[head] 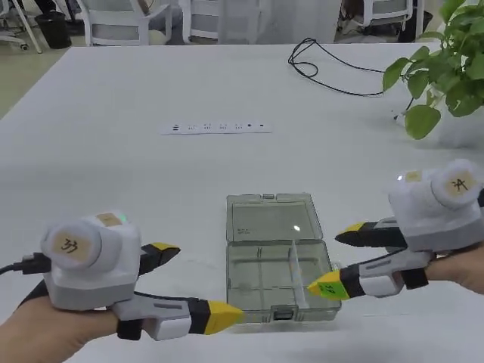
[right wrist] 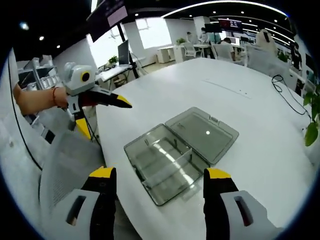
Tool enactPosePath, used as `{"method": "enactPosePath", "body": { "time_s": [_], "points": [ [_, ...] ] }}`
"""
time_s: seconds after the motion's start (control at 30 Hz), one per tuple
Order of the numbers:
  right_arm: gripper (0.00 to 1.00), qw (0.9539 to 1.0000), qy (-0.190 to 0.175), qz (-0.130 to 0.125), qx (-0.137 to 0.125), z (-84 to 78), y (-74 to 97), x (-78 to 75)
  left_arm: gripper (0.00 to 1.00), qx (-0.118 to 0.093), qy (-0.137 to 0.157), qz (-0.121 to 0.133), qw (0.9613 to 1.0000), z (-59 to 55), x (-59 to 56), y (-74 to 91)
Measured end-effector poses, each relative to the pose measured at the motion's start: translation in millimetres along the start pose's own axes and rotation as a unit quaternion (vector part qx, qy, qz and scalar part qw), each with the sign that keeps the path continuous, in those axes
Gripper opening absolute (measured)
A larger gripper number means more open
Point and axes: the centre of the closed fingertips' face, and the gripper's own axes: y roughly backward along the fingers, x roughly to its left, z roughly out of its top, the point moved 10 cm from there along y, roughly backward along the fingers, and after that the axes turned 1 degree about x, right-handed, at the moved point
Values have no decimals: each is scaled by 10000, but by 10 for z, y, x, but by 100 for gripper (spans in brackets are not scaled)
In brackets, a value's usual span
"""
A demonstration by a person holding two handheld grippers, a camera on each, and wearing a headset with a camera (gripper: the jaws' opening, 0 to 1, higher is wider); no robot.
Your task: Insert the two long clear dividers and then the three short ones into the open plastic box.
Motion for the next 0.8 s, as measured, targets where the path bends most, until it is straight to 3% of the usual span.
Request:
{"method": "enactPosePath", "body": {
  "time_s": [0.23, 0.33, 0.4, 0.57, 0.63, 0.67, 0.77, 0.8],
  "points": [
    [80, 9997, 226, 41, -105, -191, 135, -34, 87, 370, 238, 244, 9987, -81, 73, 8],
    [81, 9993, 326, 37, -176, -298, 188, -77, 85, 428, 229, 364, 9982, -99, 95, -6],
    [82, 9992, 334, 26, -228, -327, 219, -82, 82, 613, 314, 492, 9964, -124, 124, -19],
    [81, 9988, 335, -33, -353, -378, 283, -68, 75, 1082, 493, 829, 9894, -217, 181, -82],
    [81, 9987, 308, -38, -415, -391, 300, -53, 70, 1161, 565, 967, 9869, -249, 208, -124],
    [81, 9986, 303, -47, -433, -396, 305, -48, 68, 1316, 612, 1049, 9838, -285, 224, -146],
    [80, 9985, 275, -76, -473, -420, 316, -30, 64, 1445, 613, 1165, 9807, -330, 232, -211],
    [80, 9984, 236, -73, -514, -432, 319, -26, 63, 1584, 588, 1248, 9777, -360, 241, -248]
  ]
}}
